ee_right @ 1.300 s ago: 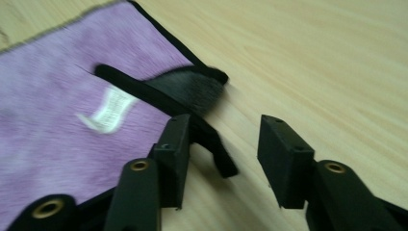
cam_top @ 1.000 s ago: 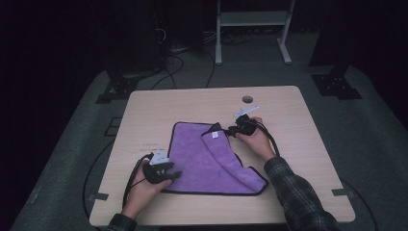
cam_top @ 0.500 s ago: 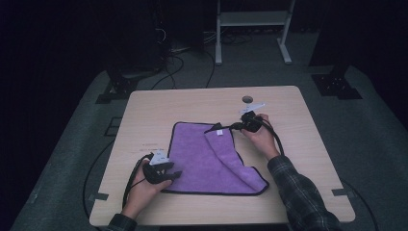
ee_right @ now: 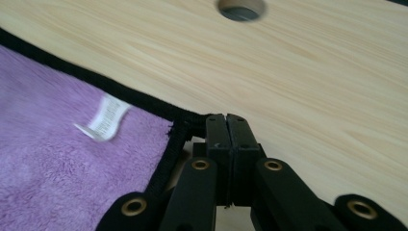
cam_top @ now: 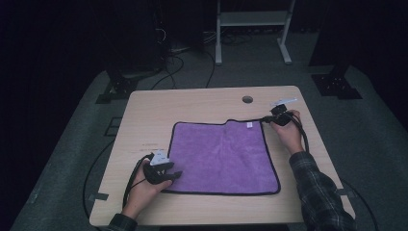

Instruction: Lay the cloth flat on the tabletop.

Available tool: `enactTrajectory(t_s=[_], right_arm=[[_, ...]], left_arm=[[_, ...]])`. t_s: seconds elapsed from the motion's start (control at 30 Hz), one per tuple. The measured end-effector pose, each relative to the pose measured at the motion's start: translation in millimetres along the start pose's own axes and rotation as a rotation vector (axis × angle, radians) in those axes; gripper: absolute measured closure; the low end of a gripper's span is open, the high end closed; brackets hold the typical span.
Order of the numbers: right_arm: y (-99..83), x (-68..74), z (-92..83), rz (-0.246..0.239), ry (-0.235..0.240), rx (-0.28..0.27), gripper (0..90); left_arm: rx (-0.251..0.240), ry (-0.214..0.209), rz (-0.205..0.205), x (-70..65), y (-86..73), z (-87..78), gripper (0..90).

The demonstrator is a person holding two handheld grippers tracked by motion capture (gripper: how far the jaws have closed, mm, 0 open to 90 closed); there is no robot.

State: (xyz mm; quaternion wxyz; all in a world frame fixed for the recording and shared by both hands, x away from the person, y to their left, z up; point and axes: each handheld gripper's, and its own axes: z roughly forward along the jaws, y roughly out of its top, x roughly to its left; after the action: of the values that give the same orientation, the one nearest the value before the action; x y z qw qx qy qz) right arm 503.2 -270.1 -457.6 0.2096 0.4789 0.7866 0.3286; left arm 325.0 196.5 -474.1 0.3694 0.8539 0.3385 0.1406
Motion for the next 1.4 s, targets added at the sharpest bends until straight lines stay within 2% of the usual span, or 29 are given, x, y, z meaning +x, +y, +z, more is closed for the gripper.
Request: enactTrajectory(t_s=[0.13,0.23,0.33,0.4,0.5,0.63,0.77,0.87,0.97,1.1,1.17,1.3,1.4], right_arm=[[-8.8,-15.3,-5.5,0.023,-0.039,0.018,89.0],[-17.1,-20.5,-6.0,0.027,-0.036,0.018,86.9],[-21.2,-21.0,-9.2,0.044,-0.019,-0.023,67.0],[-23.3,-19.5,-14.2,0.051,-0.004,-0.056,57.7],[-29.8,-15.1,-21.5,0.051,0.007,-0.077,48.5],[-43.4,-9.9,-31.2,0.045,-0.003,-0.08,42.1],[-54.8,-7.8,-46.6,0.054,0.0,-0.086,39.2],[-66.1,-5.4,-58.6,0.061,-0.003,-0.086,38.4],[-76.2,-3.1,-69.0,0.064,-0.001,-0.067,38.0],[-88.2,0.7,-81.2,0.061,-0.008,-0.069,36.5],[-96.2,3.8,-86.1,0.063,-0.007,-0.056,36.6],[-110.8,9.6,-95.2,0.064,-0.004,-0.045,35.4],[-119.5,11.8,-100.3,0.062,-0.009,-0.042,34.1]], left_arm=[[0.006,0.011,0.004,-2.6,-0.2,-0.4,45.9],[0.009,0.013,0.004,-4.0,0.2,0.2,43.0],[0.01,0.003,-0.012,-4.9,0.8,0.5,38.1],[0.003,0.007,-0.025,-5.0,2.1,-0.3,34.8],[-0.047,0.032,-0.009,-3.4,5.1,-4.0,34.2],[-0.059,0.056,-0.008,1.7,10.1,-5.2,34.4],[-0.058,0.064,0.017,6.7,14.9,-4.0,35.6],[-0.063,0.07,0.017,9.4,16.3,-3.9,40.3],[-0.064,0.082,-0.002,11.3,16.7,-4.3,42.3],[-0.073,0.1,0.002,14.2,20.0,-3.1,44.1],[-0.086,0.099,-0.021,16.0,20.9,-1.8,45.3],[-0.072,0.095,-0.047,21.8,23.2,1.2,45.5],[-0.085,0.104,-0.057,26.7,26.4,2.1,45.7]])
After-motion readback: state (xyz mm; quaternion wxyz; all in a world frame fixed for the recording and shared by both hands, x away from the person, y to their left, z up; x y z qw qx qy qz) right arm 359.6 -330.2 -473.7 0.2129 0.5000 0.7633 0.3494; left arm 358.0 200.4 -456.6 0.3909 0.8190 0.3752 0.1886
